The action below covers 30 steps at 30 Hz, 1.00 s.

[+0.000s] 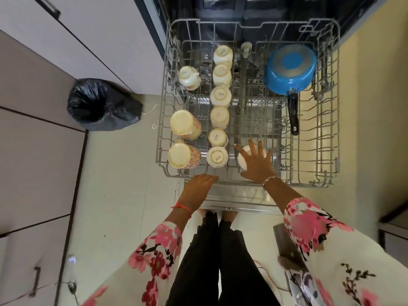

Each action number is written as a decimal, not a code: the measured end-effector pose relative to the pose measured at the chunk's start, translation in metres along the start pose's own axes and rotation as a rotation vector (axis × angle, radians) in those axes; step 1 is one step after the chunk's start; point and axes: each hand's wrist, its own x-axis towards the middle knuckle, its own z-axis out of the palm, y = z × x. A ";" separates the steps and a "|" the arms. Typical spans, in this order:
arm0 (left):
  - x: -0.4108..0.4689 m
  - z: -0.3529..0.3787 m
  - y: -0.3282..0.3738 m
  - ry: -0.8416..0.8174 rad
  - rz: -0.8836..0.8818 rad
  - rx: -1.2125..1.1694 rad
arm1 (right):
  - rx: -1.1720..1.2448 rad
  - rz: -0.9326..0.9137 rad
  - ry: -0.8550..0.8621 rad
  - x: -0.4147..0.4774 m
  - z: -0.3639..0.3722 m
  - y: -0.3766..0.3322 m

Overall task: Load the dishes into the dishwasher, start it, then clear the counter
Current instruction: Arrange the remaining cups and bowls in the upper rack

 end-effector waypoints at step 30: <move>-0.157 -0.354 -0.434 0.603 -0.364 0.088 | 0.085 -0.335 0.582 0.097 -0.334 -0.451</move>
